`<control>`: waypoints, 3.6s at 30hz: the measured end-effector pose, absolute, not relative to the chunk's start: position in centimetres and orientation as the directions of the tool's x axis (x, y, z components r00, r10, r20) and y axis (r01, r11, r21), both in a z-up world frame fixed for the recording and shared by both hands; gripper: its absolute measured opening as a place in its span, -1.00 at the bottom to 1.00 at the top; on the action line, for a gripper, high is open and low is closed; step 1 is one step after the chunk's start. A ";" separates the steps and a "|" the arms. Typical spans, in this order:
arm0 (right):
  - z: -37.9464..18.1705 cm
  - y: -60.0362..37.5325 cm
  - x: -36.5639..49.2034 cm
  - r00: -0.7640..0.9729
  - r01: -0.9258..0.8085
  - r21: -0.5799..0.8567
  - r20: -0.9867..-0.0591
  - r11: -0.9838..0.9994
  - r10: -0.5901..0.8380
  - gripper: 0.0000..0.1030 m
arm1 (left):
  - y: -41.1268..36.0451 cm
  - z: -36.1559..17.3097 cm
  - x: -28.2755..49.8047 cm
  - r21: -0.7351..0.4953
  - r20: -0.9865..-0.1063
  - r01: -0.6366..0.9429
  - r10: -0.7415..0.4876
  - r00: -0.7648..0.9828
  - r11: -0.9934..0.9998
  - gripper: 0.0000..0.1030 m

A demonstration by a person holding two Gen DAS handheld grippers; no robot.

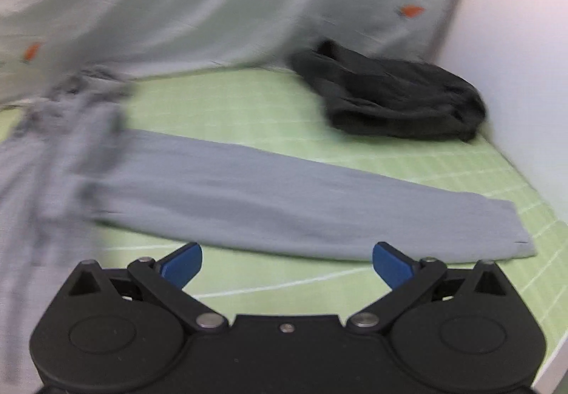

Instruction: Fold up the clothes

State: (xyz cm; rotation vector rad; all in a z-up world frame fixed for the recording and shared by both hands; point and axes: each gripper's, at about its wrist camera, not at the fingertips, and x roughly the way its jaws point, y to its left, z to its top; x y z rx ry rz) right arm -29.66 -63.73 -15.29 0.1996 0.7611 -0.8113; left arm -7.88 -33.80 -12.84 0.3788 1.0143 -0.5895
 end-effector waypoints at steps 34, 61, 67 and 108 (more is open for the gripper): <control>-20.4 -85.9 -42.5 0.318 0.914 0.004 -0.632 0.407 -0.707 1.00 | -41.8 -16.7 -5.1 0.049 -0.972 0.427 -0.055 0.228 0.903 1.00; -19.0 -88.2 -44.0 0.186 0.958 -0.050 -0.638 0.281 -0.747 0.07 | -41.7 -16.9 -5.8 0.040 -0.962 0.372 -0.064 0.265 0.927 1.00; -18.7 -87.7 -45.2 0.215 0.965 0.041 -0.689 0.259 -0.692 0.66 | -40.9 -17.1 -6.5 0.035 -0.947 0.380 -0.091 0.308 0.924 1.00; -16.0 -48.8 -31.1 0.464 0.701 0.229 -0.866 0.676 -0.188 -0.35 | -16.2 -15.2 -4.2 -0.144 -0.841 0.376 -0.314 0.442 0.915 1.00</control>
